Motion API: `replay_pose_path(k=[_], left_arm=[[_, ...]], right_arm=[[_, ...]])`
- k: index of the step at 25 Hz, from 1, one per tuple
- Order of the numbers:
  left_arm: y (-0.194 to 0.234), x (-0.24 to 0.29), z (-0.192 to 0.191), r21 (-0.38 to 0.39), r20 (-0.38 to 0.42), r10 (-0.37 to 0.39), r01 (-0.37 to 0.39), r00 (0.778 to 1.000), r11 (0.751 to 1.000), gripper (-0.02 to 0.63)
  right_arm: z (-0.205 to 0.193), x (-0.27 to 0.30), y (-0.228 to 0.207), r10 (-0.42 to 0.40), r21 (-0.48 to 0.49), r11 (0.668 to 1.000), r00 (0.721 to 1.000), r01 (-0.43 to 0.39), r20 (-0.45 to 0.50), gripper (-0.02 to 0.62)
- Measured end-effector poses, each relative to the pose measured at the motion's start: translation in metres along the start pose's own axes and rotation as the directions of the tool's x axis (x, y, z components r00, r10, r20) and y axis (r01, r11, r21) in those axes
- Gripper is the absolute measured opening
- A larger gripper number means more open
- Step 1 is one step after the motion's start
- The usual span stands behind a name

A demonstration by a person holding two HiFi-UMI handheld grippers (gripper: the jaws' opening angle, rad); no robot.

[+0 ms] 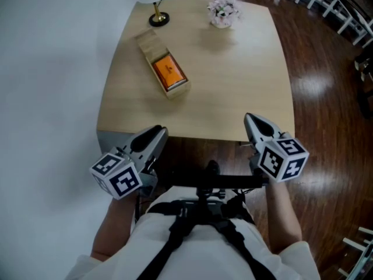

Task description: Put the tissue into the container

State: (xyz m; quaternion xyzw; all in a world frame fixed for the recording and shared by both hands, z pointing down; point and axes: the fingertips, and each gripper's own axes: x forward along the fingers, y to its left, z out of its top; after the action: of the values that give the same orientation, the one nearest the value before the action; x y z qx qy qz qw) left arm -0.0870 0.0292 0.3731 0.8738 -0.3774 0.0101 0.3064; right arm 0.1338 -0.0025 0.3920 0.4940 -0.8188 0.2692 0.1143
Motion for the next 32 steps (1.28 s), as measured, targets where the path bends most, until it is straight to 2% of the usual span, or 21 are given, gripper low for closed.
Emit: replay_pose_path(k=[14,32], left_arm=[[0.001,0.002,-0.001,-0.008,-0.002,-0.001,0.001,1.000,1.000,0.101],[0.000,0.003,-0.006,-0.024,-0.016,-0.008,0.008,1.000,1.000,0.101]], right_arm=[[-0.002,0.007,-0.002,-0.008,-0.044,0.999,0.999,0.006,-0.038,0.000],[-0.006,0.010,0.002,-0.010,-0.050,0.999,0.998,0.007,-0.055,0.000]])
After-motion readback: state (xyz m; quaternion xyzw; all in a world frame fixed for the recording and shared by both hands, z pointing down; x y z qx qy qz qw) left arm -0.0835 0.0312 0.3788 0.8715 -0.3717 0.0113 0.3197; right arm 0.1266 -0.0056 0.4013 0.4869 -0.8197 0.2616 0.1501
